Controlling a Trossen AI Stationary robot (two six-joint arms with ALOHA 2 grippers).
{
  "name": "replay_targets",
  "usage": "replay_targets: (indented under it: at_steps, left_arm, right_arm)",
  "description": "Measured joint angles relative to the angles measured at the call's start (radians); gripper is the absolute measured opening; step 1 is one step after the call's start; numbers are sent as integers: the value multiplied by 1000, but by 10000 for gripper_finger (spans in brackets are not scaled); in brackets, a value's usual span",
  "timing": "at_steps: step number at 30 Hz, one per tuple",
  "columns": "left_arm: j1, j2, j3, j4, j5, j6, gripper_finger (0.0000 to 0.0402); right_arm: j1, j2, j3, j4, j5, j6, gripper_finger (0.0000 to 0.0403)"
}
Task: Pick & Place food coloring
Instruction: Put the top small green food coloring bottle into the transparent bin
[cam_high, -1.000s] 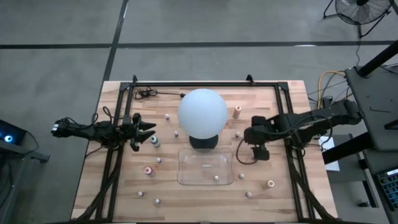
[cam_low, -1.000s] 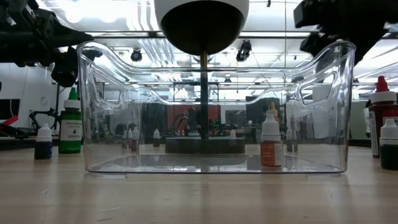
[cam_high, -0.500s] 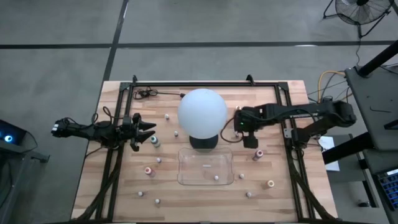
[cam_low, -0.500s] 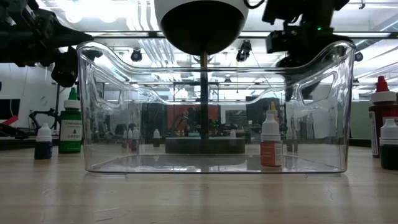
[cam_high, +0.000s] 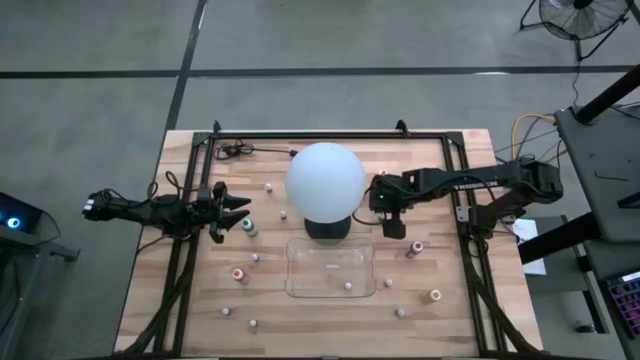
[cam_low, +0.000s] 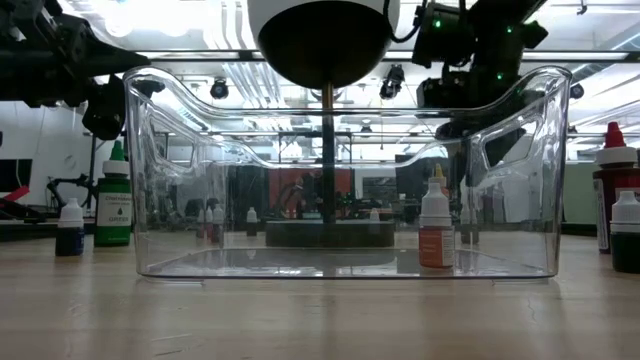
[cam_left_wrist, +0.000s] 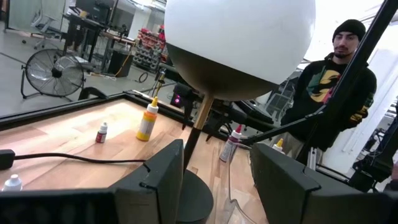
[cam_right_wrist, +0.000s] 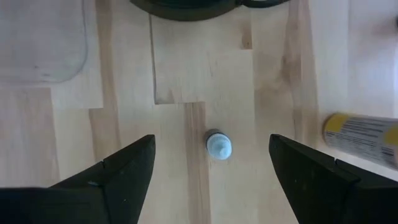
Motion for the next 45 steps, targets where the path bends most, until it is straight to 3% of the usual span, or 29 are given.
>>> replay_targets:
  at_steps: [30, 45]
  left_arm:
    - [0, 0, 0, -5, 0, 0, 161]
    - [0, 0, 0, -5, 0, 0, 161]
  right_arm:
    - [-44, 48, -118, 160, -11, -1, 294]
    - [-45, 46, -120, 160, -8, 0, 168]
